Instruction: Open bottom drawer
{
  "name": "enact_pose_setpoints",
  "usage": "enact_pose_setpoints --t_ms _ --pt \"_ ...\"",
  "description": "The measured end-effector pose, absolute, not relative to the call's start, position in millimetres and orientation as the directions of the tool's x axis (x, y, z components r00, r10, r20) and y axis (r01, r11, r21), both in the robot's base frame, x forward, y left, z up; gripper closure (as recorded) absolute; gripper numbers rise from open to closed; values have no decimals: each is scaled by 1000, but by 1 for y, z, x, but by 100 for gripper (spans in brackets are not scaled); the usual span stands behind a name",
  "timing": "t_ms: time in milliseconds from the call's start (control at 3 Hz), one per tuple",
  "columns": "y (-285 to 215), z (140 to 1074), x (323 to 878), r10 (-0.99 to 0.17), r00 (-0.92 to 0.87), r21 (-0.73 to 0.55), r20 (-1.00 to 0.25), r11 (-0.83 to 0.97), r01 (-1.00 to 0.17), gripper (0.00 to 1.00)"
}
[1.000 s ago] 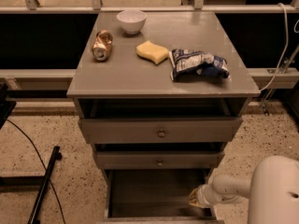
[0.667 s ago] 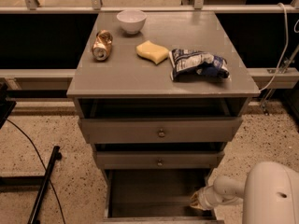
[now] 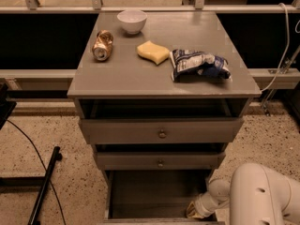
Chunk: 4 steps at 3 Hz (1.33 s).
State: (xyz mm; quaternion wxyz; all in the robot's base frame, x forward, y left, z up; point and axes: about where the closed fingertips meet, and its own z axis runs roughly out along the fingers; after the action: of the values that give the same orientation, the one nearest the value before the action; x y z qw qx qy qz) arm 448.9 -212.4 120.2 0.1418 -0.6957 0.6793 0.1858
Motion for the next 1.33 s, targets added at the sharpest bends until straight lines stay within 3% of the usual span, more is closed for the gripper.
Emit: enact_pose_setpoints --t_ms 667,1000,1333 --pt "-196 140 381 -845 17 183 -534 -135 -974 99" --pt "-199 174 374 -818 47 113 -573 -136 -984 98" --pt "-210 227 377 -803 106 -40 -587 -102 -994 97"
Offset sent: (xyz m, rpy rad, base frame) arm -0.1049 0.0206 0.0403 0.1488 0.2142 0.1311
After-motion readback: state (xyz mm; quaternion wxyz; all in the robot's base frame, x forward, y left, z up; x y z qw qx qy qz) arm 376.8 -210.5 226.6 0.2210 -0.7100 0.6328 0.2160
